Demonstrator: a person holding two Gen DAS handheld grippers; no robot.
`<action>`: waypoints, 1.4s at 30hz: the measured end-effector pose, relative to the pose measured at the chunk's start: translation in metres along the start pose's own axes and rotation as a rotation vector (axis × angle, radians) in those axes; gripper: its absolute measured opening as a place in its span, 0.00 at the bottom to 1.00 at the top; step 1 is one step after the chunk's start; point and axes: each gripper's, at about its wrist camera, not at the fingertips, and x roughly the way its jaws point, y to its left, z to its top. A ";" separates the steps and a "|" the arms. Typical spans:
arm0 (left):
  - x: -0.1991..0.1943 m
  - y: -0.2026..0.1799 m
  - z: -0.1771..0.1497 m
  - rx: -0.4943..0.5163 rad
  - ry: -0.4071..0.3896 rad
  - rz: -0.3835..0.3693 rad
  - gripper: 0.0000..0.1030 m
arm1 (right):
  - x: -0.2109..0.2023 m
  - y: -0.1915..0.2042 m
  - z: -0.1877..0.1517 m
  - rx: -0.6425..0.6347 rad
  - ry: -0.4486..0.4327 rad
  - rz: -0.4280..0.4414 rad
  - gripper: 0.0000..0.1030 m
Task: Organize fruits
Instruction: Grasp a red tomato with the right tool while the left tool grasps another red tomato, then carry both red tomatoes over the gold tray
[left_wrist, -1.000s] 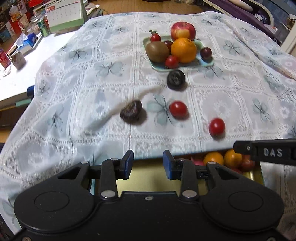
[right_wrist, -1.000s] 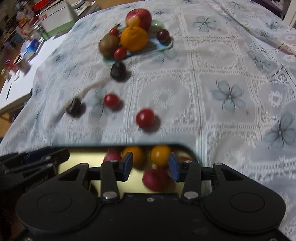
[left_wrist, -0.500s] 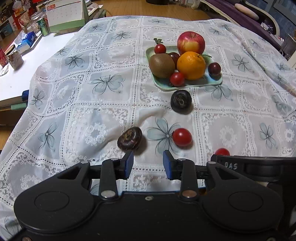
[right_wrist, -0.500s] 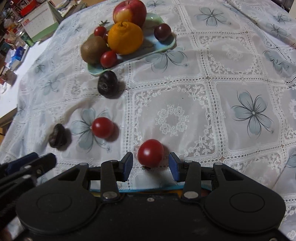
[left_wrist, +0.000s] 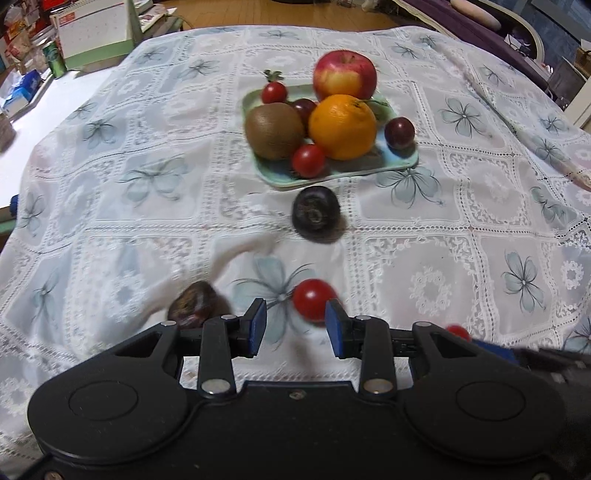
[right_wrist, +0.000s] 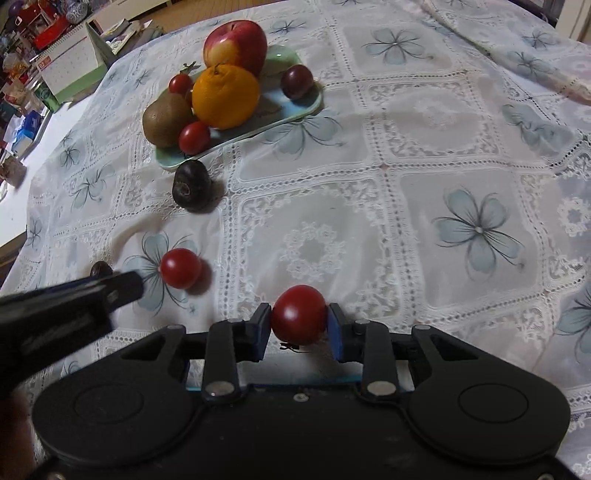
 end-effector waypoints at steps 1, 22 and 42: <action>0.004 -0.002 0.001 -0.002 0.004 0.000 0.42 | -0.002 -0.003 -0.001 0.004 0.000 0.000 0.31; 0.046 -0.030 0.009 0.056 0.018 0.113 0.40 | -0.014 -0.017 -0.018 -0.008 -0.020 0.011 0.31; -0.069 -0.004 -0.040 0.075 -0.048 0.011 0.41 | -0.072 -0.006 -0.046 -0.071 -0.057 0.106 0.31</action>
